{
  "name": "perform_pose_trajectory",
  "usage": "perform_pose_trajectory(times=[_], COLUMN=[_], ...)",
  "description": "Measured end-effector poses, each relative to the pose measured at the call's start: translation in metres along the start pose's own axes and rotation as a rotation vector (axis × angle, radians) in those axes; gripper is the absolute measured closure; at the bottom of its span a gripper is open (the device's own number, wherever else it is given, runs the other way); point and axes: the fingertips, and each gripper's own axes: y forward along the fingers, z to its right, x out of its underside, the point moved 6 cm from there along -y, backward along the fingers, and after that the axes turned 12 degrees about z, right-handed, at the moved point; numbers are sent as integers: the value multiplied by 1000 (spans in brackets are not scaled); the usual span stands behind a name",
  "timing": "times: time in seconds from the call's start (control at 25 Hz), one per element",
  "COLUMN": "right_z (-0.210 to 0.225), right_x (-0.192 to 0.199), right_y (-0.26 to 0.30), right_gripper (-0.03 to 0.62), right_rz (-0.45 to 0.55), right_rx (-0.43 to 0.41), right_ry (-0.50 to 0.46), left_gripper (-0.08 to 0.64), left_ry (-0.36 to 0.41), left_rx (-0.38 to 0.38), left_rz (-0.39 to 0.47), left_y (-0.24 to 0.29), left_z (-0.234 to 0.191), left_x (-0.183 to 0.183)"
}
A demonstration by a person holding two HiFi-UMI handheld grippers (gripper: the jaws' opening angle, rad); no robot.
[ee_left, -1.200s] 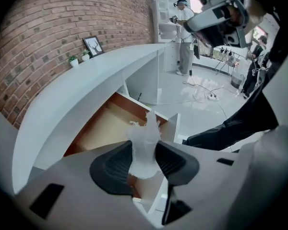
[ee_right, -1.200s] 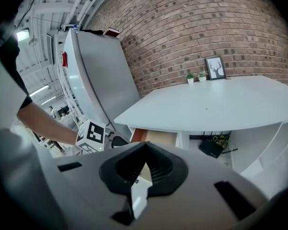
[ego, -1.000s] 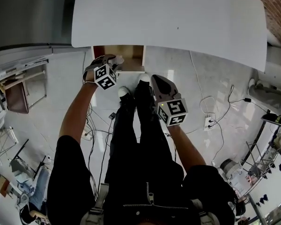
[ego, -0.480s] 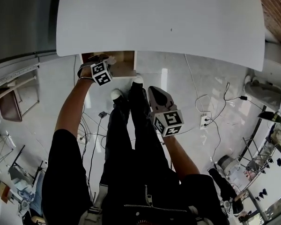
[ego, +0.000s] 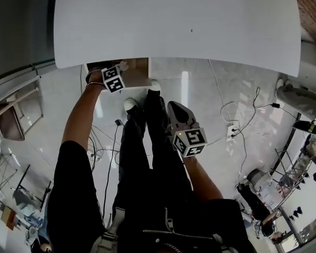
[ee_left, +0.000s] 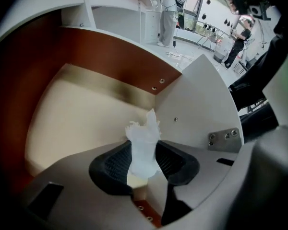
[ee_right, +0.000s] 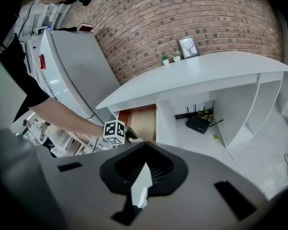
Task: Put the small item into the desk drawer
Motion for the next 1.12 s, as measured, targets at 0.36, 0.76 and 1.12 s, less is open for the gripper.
perform_pose_trajectory(times=[0.36,0.76,1.12], right_z=[0,-18,-47], right_x=[3,-20,-59], right_y=[2,14,25], right_gripper=[586,586,586], right_rz=[-5,16,63], right_rx=[-1,-45,-96], right_ry=[19,-17,-98], left_gripper=[396,511,528], left_ry=[33,-20,-283], left_rx=[60,-71,-233], left_rz=[-9,121,266], left_y=[0,-59,-140], left_z=[2,4,17], left_x=[1,-12,-23])
